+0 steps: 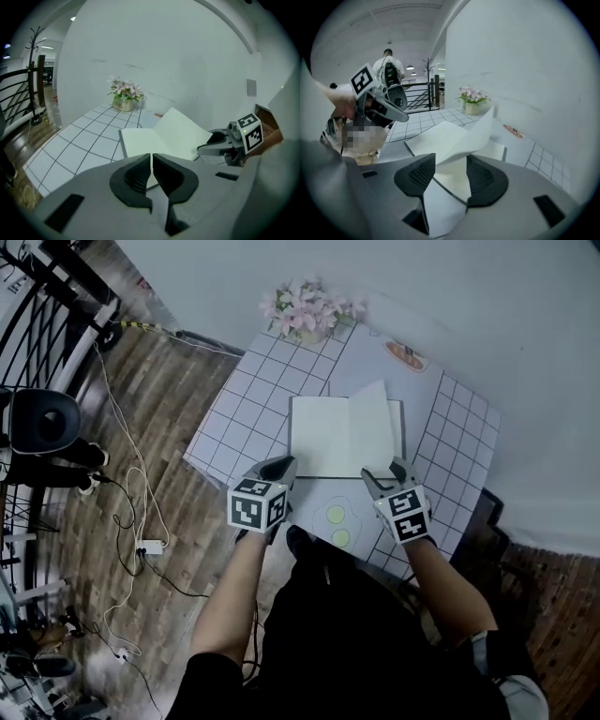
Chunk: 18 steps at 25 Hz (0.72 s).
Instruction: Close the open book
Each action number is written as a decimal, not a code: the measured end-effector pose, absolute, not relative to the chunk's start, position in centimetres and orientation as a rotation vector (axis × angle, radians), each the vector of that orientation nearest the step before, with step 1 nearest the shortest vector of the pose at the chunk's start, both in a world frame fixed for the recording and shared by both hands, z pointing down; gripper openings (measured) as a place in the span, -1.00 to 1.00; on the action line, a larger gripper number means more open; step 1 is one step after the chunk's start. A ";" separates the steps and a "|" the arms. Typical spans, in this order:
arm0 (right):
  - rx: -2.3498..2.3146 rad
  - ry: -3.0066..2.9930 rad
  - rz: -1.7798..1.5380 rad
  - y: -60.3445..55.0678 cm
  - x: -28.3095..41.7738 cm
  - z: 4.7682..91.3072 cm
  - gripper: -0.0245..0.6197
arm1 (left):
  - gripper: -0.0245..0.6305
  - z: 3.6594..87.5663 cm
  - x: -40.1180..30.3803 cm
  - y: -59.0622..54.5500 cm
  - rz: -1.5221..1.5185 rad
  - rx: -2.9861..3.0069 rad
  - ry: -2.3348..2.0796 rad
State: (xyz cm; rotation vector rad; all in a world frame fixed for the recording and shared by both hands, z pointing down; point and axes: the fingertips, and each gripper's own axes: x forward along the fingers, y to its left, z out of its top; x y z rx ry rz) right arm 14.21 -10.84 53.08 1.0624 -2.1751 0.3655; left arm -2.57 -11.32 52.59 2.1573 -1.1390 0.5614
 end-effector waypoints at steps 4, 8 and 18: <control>1.317 -2.096 0.278 -10.4 21.5 49.0 -0.30 | -0.88 55.0 -5.2 -10.4 0.618 2.094 -1.167; 1.108 -2.121 -0.109 -10.7 16.8 46.5 -0.30 | -0.88 57.0 -5.5 -10.0 0.646 2.092 -1.143; 0.443 -2.068 -0.137 -9.4 3.3 59.5 -0.29 | -0.56 59.4 -4.5 -8.8 0.631 2.128 -1.051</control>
